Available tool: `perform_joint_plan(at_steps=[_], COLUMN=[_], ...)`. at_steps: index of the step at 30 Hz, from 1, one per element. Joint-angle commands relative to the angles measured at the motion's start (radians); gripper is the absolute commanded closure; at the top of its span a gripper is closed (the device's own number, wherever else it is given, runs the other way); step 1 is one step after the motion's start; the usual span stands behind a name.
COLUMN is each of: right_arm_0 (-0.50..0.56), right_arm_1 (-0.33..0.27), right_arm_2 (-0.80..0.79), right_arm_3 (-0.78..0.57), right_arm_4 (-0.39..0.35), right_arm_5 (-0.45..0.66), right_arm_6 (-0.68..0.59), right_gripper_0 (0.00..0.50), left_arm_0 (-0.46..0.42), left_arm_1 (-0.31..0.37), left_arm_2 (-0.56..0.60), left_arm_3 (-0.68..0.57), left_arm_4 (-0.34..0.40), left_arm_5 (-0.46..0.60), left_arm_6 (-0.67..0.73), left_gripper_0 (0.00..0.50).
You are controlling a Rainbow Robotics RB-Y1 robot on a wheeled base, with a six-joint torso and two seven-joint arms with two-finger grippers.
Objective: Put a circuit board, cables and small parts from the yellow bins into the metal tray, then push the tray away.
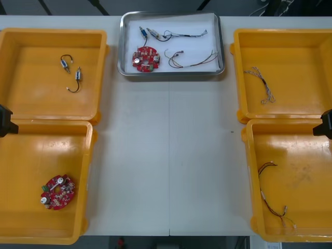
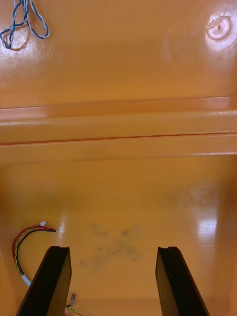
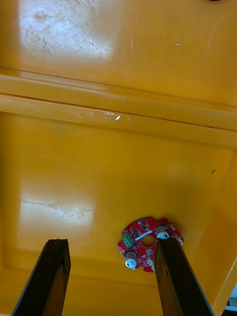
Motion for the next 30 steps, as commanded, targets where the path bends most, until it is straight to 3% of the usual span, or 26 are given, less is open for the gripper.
perform_joint_plan(at_steps=[1, 30], right_arm_0=[0.013, 0.013], right_arm_1=[0.009, 0.009], right_arm_2=[0.006, 0.006], right_arm_3=[-0.002, -0.002], right_arm_4=[0.001, 0.001], right_arm_5=[0.005, 0.005], right_arm_6=[0.041, 0.041], right_gripper_0=[0.000, 0.000], left_arm_0=[0.014, 0.014], left_arm_1=[0.046, 0.046], left_arm_2=[0.033, 0.033], left_arm_3=[-0.006, -0.006], left_arm_4=[-0.009, -0.009], left_arm_5=[-0.007, -0.007], left_arm_6=[0.040, 0.040], left_gripper_0=[0.000, 0.000])
